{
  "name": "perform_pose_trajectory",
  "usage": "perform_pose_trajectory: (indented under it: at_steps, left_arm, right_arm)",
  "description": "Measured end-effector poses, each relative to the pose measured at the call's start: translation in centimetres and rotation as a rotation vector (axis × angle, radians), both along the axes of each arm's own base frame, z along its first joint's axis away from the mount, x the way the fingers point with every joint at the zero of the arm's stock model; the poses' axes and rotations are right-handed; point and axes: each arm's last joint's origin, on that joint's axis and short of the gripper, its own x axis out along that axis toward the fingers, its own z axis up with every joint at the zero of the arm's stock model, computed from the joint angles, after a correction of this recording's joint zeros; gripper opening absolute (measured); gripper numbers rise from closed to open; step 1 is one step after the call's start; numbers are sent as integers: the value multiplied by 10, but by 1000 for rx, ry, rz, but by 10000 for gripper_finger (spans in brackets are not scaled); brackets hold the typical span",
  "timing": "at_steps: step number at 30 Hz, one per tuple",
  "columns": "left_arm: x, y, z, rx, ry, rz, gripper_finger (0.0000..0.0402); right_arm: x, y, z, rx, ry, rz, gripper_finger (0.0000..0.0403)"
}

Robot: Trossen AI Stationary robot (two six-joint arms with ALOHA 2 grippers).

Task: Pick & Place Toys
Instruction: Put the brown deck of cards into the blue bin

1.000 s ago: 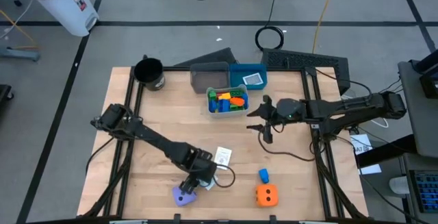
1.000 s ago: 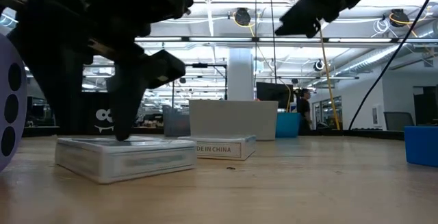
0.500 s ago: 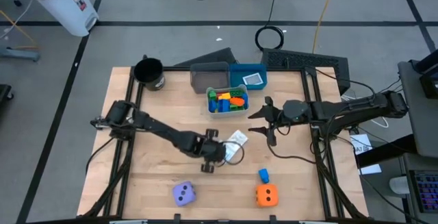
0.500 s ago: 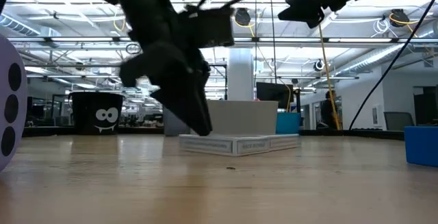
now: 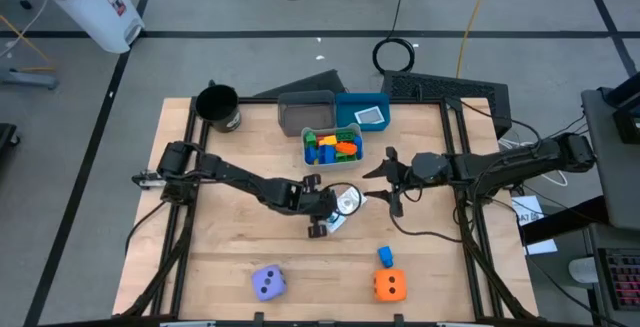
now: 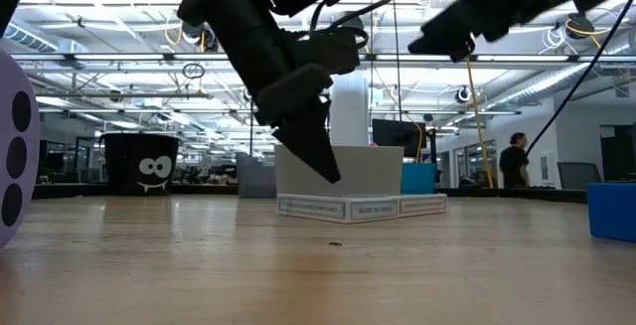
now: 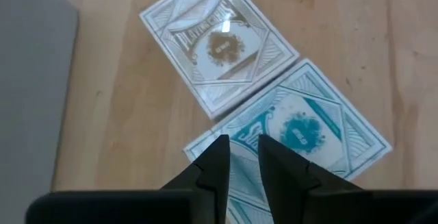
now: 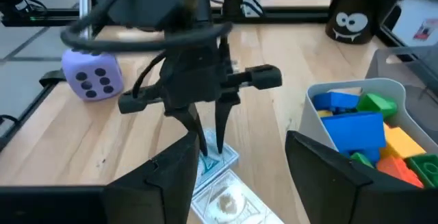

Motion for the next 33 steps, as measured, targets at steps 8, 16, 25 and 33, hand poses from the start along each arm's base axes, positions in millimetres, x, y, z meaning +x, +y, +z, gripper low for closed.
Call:
perform_pose_trajectory:
  at_steps: [8,16,25,33]
  left_arm:
    - [7,6,5,0,-75,16,117]
    - [14,11,15,-65,-228,-116,126]
    - [-18,40,38,-133,-404,-53,127]
    - [-24,47,56,-103,-493,-48,127]
  right_arm:
    - [11,4,-40,-33,-119,98,210]
    - [45,7,-68,-95,83,129,215]
    - [61,8,-89,-195,279,185,251]
    - [70,0,-112,-271,364,204,332]
